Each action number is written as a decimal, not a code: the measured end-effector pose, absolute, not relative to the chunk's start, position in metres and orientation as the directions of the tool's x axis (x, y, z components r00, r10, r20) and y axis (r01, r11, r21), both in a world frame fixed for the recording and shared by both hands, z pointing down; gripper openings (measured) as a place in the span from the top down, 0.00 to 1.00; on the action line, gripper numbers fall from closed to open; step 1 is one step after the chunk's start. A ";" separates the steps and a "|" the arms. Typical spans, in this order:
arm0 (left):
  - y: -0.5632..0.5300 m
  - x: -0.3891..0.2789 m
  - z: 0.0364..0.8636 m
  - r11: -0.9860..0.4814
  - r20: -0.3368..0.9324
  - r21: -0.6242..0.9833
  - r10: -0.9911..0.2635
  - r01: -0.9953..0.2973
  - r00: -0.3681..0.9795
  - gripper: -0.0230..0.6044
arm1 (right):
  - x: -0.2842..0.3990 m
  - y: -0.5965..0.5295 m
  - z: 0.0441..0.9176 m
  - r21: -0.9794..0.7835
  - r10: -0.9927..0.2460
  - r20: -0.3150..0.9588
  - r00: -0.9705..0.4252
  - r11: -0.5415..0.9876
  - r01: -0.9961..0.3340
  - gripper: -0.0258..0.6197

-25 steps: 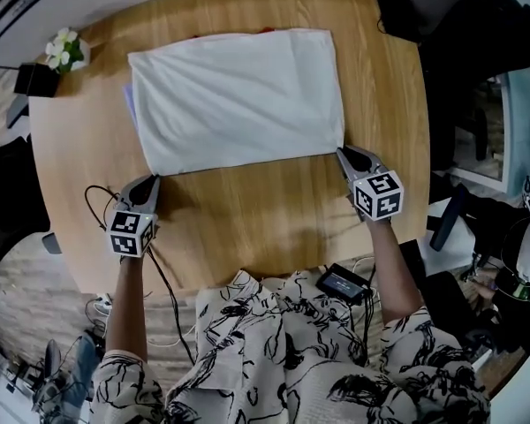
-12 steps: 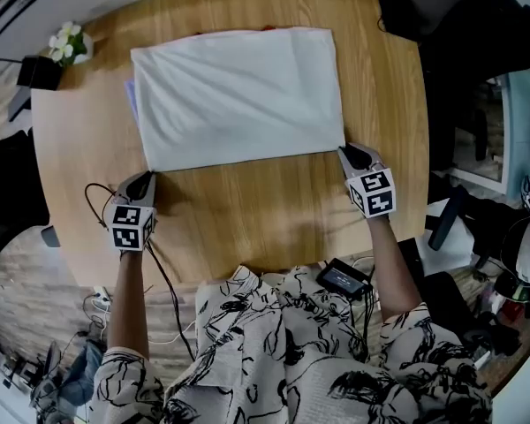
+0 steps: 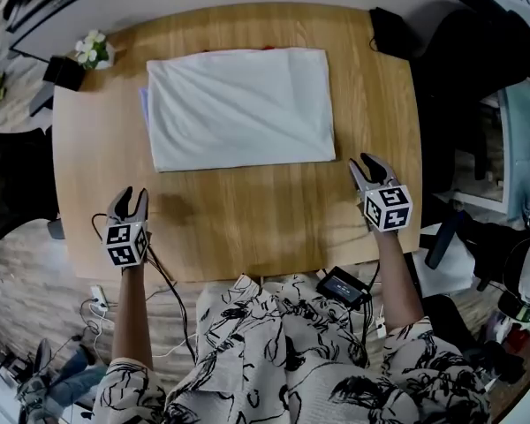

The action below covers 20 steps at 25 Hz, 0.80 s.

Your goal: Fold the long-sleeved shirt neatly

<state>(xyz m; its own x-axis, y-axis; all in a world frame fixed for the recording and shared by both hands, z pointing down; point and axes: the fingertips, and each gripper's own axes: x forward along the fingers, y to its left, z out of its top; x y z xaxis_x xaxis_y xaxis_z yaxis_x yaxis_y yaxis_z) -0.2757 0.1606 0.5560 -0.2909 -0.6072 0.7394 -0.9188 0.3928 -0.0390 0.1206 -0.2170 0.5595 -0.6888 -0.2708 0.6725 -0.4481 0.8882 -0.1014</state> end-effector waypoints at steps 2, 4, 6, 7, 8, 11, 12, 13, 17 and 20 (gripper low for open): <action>0.158 -0.268 0.526 0.417 0.674 -0.053 -0.655 -0.907 -0.341 0.73 | 0.116 -0.221 0.532 -0.121 -0.294 0.592 -0.750 0.888 -0.444 0.75; 0.154 -0.258 0.496 0.432 0.603 -0.060 -0.703 -0.900 -0.377 0.76 | 0.111 -0.225 0.503 -0.127 -0.319 0.508 -0.800 0.891 -0.436 0.79; 0.152 -0.249 0.464 0.438 0.528 -0.070 -0.746 -0.896 -0.406 0.85 | 0.108 -0.228 0.472 -0.125 -0.348 0.422 -0.837 0.892 -0.435 0.83; 0.153 -0.244 0.448 0.439 0.494 -0.072 -0.764 -0.896 -0.414 0.90 | 0.110 -0.228 0.455 -0.125 -0.366 0.381 -0.849 0.889 -0.440 0.86; 0.154 -0.239 0.433 0.440 0.463 -0.071 -0.780 -0.895 -0.420 0.95 | 0.115 -0.228 0.438 -0.128 -0.385 0.342 -0.857 0.885 -0.448 0.90; 0.159 -0.231 0.388 0.451 0.369 -0.069 -0.817 -0.890 -0.442 0.95 | 0.133 -0.224 0.389 -0.137 -0.434 0.239 -0.869 0.871 -0.473 0.95; 0.160 -0.231 0.372 0.457 0.328 -0.067 -0.829 -0.887 -0.452 0.95 | 0.139 -0.222 0.373 -0.129 -0.449 0.203 -0.870 0.868 -0.479 0.95; 0.161 -0.231 0.357 0.462 0.283 -0.064 -0.842 -0.885 -0.460 0.95 | 0.145 -0.220 0.356 -0.110 -0.465 0.161 -0.870 0.868 -0.484 0.95; 0.173 -0.216 0.299 0.428 0.131 -0.077 -0.891 -0.900 -0.435 0.96 | 0.168 -0.190 0.284 0.029 -0.498 -0.040 -0.866 0.866 -0.499 0.95; 0.191 -0.192 0.265 0.359 0.078 -0.078 -0.928 -0.930 -0.365 0.96 | 0.181 -0.157 0.243 0.111 -0.510 -0.102 -0.854 0.847 -0.519 0.95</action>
